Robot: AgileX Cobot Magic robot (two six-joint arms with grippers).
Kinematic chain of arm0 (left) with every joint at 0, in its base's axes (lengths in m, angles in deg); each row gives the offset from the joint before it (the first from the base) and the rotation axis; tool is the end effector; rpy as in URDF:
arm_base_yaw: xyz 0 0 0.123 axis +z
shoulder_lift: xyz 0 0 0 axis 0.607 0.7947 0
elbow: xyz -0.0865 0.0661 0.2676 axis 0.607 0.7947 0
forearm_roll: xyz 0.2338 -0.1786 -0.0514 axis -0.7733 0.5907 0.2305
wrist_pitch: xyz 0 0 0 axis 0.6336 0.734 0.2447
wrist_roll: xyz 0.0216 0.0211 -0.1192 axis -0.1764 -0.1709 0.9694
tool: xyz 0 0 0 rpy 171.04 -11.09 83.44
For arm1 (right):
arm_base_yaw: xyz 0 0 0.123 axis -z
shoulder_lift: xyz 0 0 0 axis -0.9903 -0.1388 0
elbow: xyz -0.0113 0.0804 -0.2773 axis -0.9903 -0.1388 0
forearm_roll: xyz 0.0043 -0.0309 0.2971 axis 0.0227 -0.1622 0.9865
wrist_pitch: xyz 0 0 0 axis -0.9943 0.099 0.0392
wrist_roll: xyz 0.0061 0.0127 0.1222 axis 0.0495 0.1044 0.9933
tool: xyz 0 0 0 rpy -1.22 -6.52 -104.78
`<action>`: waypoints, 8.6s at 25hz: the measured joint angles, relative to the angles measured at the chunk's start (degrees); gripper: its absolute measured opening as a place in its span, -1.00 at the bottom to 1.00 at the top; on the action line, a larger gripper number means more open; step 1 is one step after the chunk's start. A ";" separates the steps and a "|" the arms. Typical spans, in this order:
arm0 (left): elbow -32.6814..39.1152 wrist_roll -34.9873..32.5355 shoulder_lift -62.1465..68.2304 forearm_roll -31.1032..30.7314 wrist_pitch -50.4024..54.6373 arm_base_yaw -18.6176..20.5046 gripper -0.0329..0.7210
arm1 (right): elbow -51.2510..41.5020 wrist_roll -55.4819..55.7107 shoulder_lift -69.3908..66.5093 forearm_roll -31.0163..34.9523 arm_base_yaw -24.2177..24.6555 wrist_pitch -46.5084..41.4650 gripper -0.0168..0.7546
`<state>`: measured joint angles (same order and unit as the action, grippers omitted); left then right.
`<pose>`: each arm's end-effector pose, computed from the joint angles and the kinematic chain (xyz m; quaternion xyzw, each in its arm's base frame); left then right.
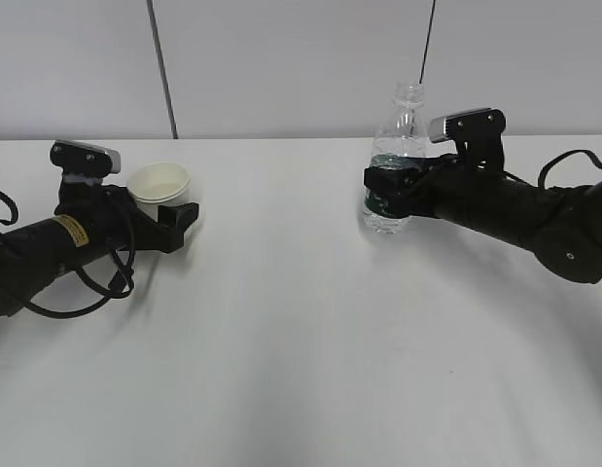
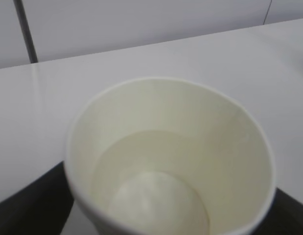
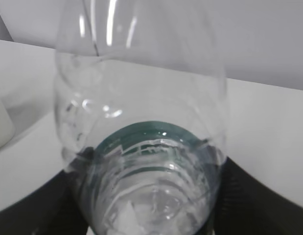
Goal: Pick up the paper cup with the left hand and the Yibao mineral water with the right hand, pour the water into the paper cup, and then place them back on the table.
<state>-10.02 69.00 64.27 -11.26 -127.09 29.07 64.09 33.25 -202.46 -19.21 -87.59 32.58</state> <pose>0.4229 -0.1044 0.0318 0.1873 0.7832 -0.1629 0.5700 0.4567 0.0945 0.0765 -0.1609 0.7690 0.1951 0.5871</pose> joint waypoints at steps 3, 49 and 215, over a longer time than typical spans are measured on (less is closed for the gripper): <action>0.00 0.00 0.00 0.00 -0.05 0.00 0.65 | 0.00 0.00 0.00 0.37 0.00 0.00 0.27; 0.00 0.00 0.00 0.04 0.01 0.00 0.65 | 0.46 -7.74 -6.53 4.81 0.00 6.86 0.46; -23.28 -4.27 -38.45 21.02 122.54 0.05 0.26 | 15.98 -16.70 41.87 31.29 0.00 -119.15 0.56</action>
<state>-33.29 64.73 25.82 9.76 -4.56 29.12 80.08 16.55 -160.58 12.08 -87.59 -86.57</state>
